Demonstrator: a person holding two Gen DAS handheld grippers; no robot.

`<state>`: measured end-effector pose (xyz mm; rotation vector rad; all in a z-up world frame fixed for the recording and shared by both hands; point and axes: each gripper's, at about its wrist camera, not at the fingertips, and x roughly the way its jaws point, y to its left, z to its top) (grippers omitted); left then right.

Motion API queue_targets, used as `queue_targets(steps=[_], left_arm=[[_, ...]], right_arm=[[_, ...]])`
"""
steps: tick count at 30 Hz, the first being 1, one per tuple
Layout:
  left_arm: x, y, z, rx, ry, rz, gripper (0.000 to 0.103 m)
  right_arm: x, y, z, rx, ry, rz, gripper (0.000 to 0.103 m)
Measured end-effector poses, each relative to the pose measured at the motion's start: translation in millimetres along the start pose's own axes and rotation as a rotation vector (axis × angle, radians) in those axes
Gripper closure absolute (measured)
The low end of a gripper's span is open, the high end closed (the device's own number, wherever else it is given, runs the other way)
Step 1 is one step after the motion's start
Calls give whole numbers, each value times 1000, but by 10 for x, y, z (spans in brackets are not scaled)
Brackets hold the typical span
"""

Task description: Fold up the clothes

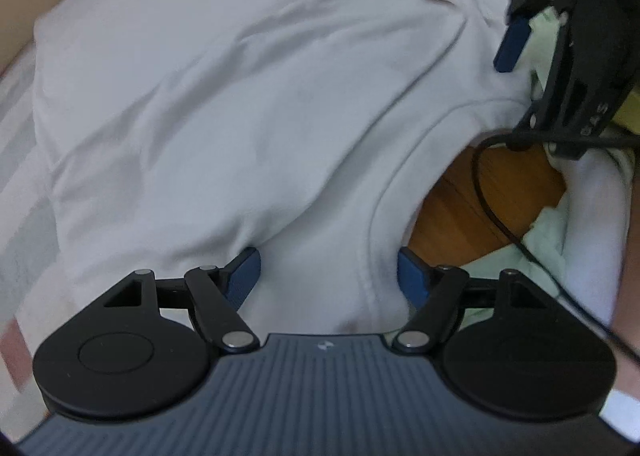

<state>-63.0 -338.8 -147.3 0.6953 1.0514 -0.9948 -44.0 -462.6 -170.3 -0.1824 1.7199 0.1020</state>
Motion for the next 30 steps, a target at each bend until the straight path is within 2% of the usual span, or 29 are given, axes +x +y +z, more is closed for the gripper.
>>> queue_targets(steps=[2,3,4,5,6,7,11,14,17,18,19,20,21,22,24,26,27,29,30], left_arm=[[25,-12,-22,12,-5,15,36],[16,18,-28,-5,-8,16,47],[-21,77,-17,-37,-4,9,86],[-72,183,3,-95,4,-23,91],[-146,311,9,-165,-8,-77,91],[-230,409,9,-220,-26,-125,92],[-407,583,-59,-296,-62,-223,91],[-300,463,-102,-244,-13,-192,91],[-162,347,-89,-198,37,-149,87],[-171,320,-77,-175,40,-143,85],[-194,283,-68,-150,39,-143,76],[-242,250,-68,-129,35,-158,70],[-298,225,-71,-113,28,-177,58],[-385,226,-75,-111,8,-206,55],[-608,279,-56,-118,-63,-272,54],[-775,396,12,-153,-134,-312,44],[-781,483,92,-186,-156,-297,40],[-769,650,253,-248,-194,-262,39],[-690,714,335,-273,-196,-226,39]], right_arm=[[47,80,25,-60,3,-44,34],[70,120,38,-91,5,-66,40],[94,160,51,-121,6,-88,56],[97,200,49,-165,2,-116,69],[62,241,17,-235,-16,-157,86],[19,255,-12,-280,-25,-170,86],[-157,100,-111,-255,-11,-18,86],[-192,2,-168,-241,-8,46,86],[-31,-50,-132,-200,6,59,85],[-16,-63,-123,-199,11,69,85],[-36,-91,-124,-190,9,91,80],[-57,-118,-124,-182,7,113,71],[-103,-168,-138,-166,-5,149,67],[-222,-275,-185,-125,-56,207,69],[-522,-558,-302,11,-230,290,58],[-710,-895,-428,154,-359,311,36],[-804,-1064,-491,226,-424,321,35],[-947,-1390,-590,374,-534,327,35],[-906,-1524,-572,456,-543,299,35]])
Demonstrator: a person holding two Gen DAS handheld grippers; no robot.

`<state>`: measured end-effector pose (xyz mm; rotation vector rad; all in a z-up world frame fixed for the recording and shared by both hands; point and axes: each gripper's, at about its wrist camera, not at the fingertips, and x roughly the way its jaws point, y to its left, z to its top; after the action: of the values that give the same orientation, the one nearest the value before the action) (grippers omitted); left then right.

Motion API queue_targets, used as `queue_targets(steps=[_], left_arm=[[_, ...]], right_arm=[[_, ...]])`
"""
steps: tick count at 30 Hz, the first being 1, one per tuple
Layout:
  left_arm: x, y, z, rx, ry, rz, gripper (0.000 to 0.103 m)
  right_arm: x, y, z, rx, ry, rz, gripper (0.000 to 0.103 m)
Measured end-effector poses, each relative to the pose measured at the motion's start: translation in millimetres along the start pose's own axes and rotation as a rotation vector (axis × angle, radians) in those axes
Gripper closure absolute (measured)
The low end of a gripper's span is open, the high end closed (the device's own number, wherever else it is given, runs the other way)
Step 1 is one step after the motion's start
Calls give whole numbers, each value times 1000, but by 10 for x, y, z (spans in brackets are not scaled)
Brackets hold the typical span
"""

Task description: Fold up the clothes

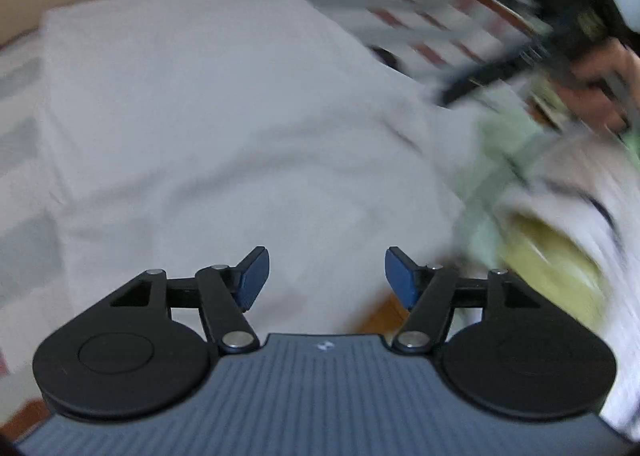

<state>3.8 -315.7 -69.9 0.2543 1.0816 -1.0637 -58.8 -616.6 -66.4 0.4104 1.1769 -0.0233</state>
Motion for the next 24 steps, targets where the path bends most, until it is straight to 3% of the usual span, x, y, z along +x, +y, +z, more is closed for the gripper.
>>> queue_targets(steps=[3,6,8,10,11,12,13,15,20,22,24], left_arm=[[234,168,171,-58,-34,102,41],[392,371,123,-156,-78,221,40],[463,500,61,-197,-66,276,40],[516,615,-7,-217,-30,321,40],[527,656,-49,-214,-9,356,40],[526,688,-84,-209,4,382,40],[495,704,-106,-204,3,385,40],[463,732,-128,-211,18,389,40],[468,773,-88,-225,39,388,40],[440,789,-86,-242,43,376,40],[422,806,-106,-262,45,358,40]], right_arm=[[205,-315,55,184,-22,-50,35],[456,-495,33,298,10,-54,35],[582,-371,-87,293,78,-94,35],[665,-290,-68,197,107,-174,36],[706,-250,-58,149,121,-214,57],[747,-209,-48,101,135,-253,87],[770,-178,-41,62,148,-287,97],[725,-167,-37,34,164,-320,98],[445,-402,-86,134,144,-343,99],[368,-544,-123,242,100,-258,98],[321,-642,-173,335,70,-232,90]])
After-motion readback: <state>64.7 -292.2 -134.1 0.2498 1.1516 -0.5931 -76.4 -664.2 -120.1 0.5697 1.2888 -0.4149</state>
